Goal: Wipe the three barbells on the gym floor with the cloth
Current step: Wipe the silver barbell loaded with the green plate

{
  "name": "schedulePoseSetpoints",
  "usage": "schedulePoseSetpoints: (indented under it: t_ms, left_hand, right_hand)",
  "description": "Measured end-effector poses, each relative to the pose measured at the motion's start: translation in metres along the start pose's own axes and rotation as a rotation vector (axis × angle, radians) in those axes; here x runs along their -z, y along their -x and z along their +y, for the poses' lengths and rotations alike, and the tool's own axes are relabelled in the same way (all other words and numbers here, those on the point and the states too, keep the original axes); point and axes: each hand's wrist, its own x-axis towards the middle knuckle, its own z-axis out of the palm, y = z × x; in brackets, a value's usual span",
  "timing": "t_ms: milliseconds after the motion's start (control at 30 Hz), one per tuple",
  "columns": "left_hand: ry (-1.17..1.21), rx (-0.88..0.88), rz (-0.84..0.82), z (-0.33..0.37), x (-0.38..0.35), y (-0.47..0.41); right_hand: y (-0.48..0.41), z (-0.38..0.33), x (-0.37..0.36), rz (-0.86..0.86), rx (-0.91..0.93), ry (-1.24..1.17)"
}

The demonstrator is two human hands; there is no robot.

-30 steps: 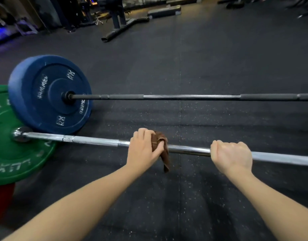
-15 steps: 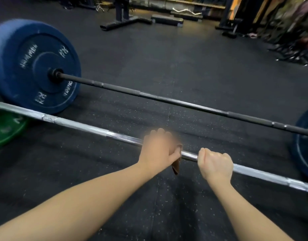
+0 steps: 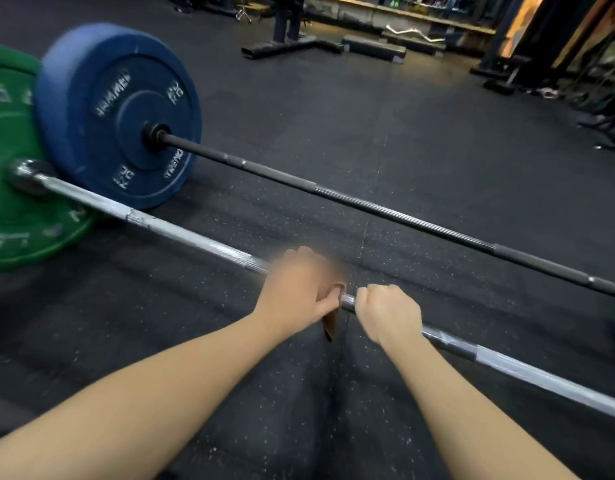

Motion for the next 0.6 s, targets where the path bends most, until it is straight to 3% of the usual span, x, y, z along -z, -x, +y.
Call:
schedulePoseSetpoints:
  t_ms: [333,500,600]
  left_hand:
    - [-0.04,0.092,0.016,0.036,-0.005,0.0]
    - [-0.039,-0.124,-0.053,-0.002,-0.002,-0.005]
    - [-0.041,-0.062,-0.002,-0.027,0.001,-0.005]
  right_hand:
    - [-0.006,-0.003,-0.019,0.053,-0.147,-0.111]
    - [-0.003,-0.004,-0.016,0.087,-0.087,-0.068]
    - [0.001,-0.003,-0.013,0.049,-0.048,0.01]
